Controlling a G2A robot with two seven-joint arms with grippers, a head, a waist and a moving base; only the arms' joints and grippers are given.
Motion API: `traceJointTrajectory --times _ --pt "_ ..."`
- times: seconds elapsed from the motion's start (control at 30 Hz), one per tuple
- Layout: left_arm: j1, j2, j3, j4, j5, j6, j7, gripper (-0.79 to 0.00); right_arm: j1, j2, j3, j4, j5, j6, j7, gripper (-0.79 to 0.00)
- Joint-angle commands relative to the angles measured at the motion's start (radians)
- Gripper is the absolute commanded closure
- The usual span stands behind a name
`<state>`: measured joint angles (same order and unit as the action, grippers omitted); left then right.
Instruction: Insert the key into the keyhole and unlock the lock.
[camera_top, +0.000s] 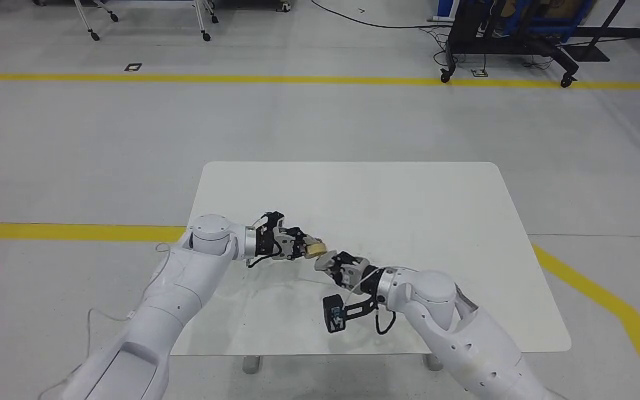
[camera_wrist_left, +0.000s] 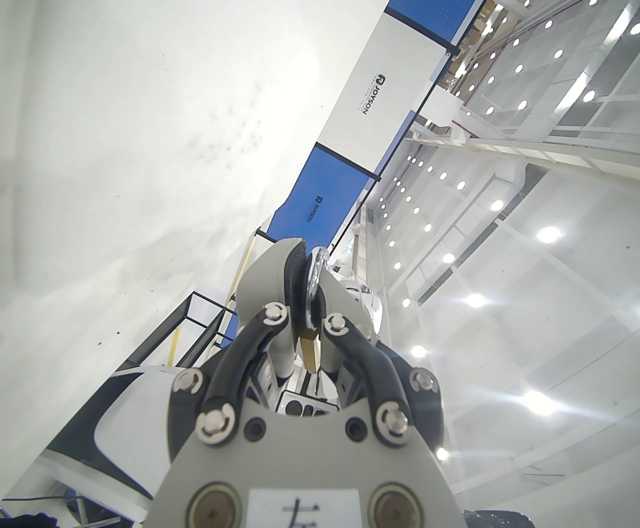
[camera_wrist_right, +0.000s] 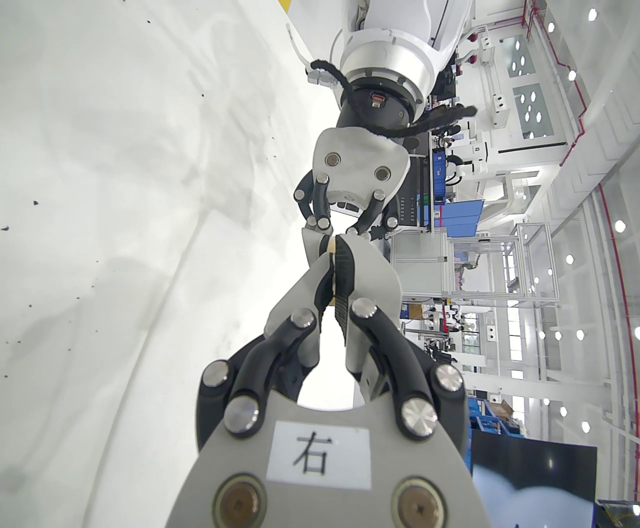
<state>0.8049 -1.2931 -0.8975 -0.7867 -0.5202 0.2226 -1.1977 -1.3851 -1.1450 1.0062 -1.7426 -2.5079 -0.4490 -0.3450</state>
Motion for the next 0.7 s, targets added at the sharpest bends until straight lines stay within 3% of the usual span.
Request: traceJointTrajectory --times 0.0,0.67 --pt "0.000 0.000 0.000 0.000 0.000 0.000 -0.001 0.000 0.006 -0.001 -0.008 0.004 -0.003 -0.003 0.010 0.000" --pt "0.005 0.002 -0.005 -0.004 0.003 -0.001 -0.006 0.000 0.045 -0.014 -0.057 0.013 0.018 -0.042 0.161 0.000"
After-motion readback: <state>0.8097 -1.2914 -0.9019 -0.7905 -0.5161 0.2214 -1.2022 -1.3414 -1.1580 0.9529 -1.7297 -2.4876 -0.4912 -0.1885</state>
